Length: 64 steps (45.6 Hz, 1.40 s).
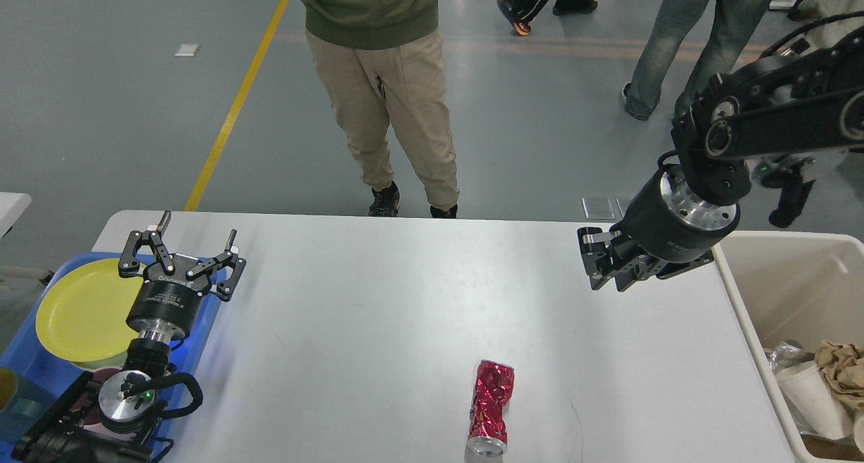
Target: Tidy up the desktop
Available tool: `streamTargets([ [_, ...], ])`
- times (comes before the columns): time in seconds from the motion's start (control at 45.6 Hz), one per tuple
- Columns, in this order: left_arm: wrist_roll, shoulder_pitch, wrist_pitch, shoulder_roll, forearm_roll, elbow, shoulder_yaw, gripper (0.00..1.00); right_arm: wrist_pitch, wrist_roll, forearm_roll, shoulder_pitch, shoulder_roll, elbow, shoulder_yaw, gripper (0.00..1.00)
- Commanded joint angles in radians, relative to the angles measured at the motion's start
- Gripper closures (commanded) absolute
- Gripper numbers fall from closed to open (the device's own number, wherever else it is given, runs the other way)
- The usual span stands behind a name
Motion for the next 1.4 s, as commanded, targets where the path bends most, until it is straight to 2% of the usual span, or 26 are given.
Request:
streamTargets([
  [0.0,0.0,0.001,0.0,0.0,0.0,0.0,0.0,0.04,0.057,0.001,0.002,0.066,-0.007,-0.005,-0.01,0.29],
  [0.088,0.0,0.001,0.0,0.0,0.0,0.0,0.0,0.04,0.062,0.001,0.002,0.109,-0.007,-0.005,-0.039,0.0],
  [0.395,0.0,0.001,0.0,0.0,0.0,0.0,0.0,0.04,0.197,0.0,0.005,0.285,0.013,-0.005,-0.163,0.0],
  [0.526,0.0,0.001,0.0,0.0,0.0,0.0,0.0,0.04,0.198,0.001,0.038,0.298,0.061,-0.008,-0.217,0.0],
  [0.899,0.0,-0.001,0.0,0.0,0.0,0.0,0.0,0.04,0.238,0.006,0.055,0.288,0.053,-0.003,-0.206,0.0],
  [1.097,0.0,0.001,0.001,0.0,0.0,0.0,0.0,0.04,0.172,0.001,0.089,0.167,0.052,-0.014,-0.074,0.0],
  [1.228,0.0,-0.001,0.0,0.0,0.0,0.0,0.0,0.04,0.044,0.0,0.09,0.059,0.039,-0.016,-0.033,0.0],
  [1.382,0.0,-0.001,0.0,0.0,0.0,0.0,0.0,0.04,-0.125,0.0,0.089,-0.161,0.051,-0.032,0.03,0.0],
])
